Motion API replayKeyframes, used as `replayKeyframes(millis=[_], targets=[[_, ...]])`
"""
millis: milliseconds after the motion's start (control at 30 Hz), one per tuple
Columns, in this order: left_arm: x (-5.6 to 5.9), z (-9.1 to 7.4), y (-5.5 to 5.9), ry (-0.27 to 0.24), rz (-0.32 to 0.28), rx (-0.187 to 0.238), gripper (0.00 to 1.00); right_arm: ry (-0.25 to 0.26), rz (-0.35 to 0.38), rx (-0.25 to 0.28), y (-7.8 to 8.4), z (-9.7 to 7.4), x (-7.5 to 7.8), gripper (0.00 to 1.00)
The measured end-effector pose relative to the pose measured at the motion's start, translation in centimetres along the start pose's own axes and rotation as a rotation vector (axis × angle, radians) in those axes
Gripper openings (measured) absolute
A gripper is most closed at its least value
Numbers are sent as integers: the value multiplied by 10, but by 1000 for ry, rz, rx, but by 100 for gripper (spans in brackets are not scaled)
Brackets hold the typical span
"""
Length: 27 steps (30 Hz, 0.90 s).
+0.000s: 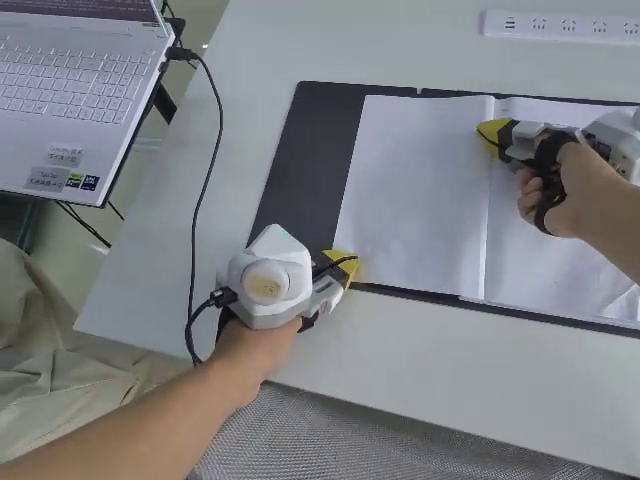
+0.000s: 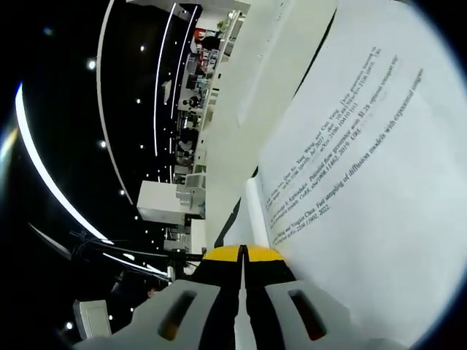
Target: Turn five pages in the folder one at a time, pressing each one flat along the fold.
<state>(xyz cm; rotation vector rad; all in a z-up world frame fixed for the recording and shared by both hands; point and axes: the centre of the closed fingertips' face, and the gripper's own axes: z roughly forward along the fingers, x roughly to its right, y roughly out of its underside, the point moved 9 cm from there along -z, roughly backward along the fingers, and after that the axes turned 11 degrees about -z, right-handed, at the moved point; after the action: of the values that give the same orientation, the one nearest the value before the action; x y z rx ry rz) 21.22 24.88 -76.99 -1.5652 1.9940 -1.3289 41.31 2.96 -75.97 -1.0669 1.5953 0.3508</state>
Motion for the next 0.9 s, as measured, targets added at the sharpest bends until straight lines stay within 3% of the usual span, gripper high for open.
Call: replayKeyframes(millis=[100,333,467,900], targets=[[0,0,0,1,-2,3,0,21,-35,-13,-9,12,-4,0],[0,0,1,-3,-4,5,0,31,64,60,-26,22,5,0],[0,0,1,1,-5,8,0,40,72,78,-33,25,5,0],[1,0,1,-2,-3,6,0,33,-29,-24,-16,14,1,0]])
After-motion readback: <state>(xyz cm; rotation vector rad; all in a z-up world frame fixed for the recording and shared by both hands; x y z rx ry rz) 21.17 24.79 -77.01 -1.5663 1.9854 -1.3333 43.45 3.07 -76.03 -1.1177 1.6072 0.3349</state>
